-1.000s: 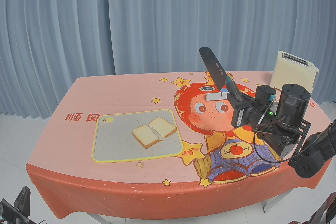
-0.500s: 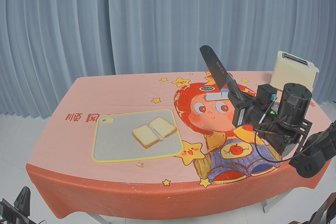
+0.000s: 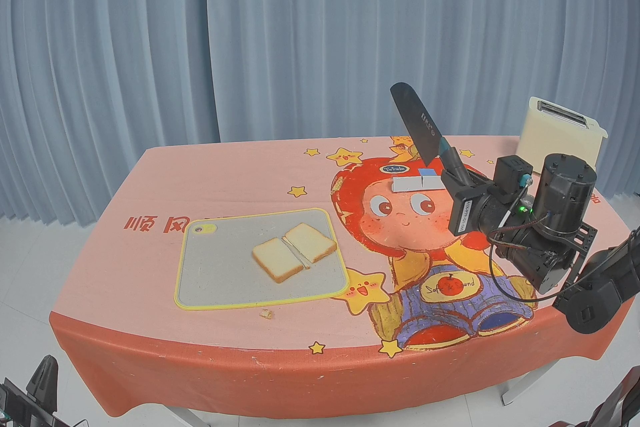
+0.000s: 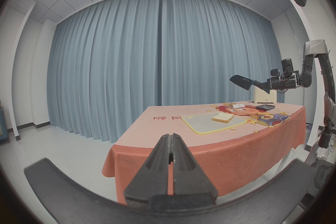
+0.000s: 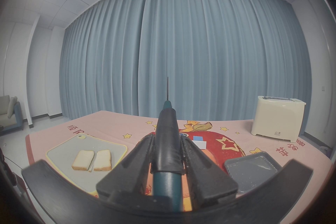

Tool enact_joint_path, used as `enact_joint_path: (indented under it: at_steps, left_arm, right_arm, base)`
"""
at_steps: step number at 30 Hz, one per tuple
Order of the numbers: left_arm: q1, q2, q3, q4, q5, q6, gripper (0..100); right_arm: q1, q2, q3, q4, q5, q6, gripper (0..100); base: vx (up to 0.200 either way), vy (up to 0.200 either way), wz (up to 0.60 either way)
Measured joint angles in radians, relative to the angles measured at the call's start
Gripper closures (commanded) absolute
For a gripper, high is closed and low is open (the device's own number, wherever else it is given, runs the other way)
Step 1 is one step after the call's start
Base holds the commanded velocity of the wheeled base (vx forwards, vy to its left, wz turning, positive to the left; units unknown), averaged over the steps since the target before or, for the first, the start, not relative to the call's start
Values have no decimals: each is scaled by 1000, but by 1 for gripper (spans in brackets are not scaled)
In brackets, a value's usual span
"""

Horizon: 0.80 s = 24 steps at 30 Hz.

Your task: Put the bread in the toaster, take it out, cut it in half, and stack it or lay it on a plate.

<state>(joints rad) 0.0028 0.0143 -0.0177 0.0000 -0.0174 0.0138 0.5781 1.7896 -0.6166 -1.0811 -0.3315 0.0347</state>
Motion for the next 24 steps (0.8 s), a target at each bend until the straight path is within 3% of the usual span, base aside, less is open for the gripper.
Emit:
enact_joint_path:
  at_steps: [24]
  left_arm:
    - [0, 1, 0, 0, 0, 0, 100]
  right_arm:
    - [-23, 63, -17, -2, 0, 1, 100]
  base:
    - [0, 0, 0]
